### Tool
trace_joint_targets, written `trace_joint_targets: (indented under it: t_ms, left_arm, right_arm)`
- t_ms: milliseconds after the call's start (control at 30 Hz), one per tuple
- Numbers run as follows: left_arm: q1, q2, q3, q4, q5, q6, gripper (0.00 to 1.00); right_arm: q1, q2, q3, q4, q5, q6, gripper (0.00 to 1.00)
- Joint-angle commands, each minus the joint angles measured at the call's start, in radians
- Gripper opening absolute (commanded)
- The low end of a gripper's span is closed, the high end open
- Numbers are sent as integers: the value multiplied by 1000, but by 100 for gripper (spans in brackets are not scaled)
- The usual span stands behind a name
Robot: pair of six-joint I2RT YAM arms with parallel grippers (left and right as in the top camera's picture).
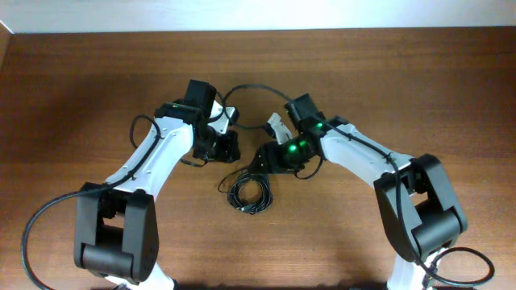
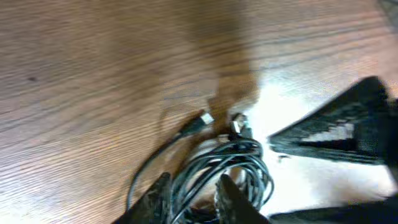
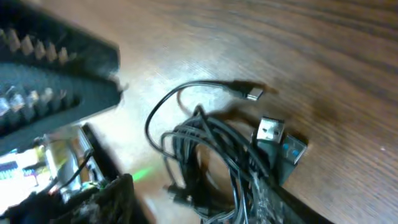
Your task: Untangle cables
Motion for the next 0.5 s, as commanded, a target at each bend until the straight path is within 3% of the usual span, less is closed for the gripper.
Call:
trace_joint_targets:
  t_ms: [0,167,400,467]
  left_arm:
    - [-2,-5,5,-2,-60,-9,29]
    - [-2,-5,5,2,-60,-10,31]
    - [-2,-5,5,-5,-61,-10,31]
    - [-1,-5,5,-4,-65,-10,32]
  right_arm:
    - [-26,-24,-5,-67,-56,-69,68]
    - [-3,-24,-6,-202,61,-69,68]
    - [62,-24,-7,-225,187,-63,67]
    - [80,-24,-7,-225,238,-57,59]
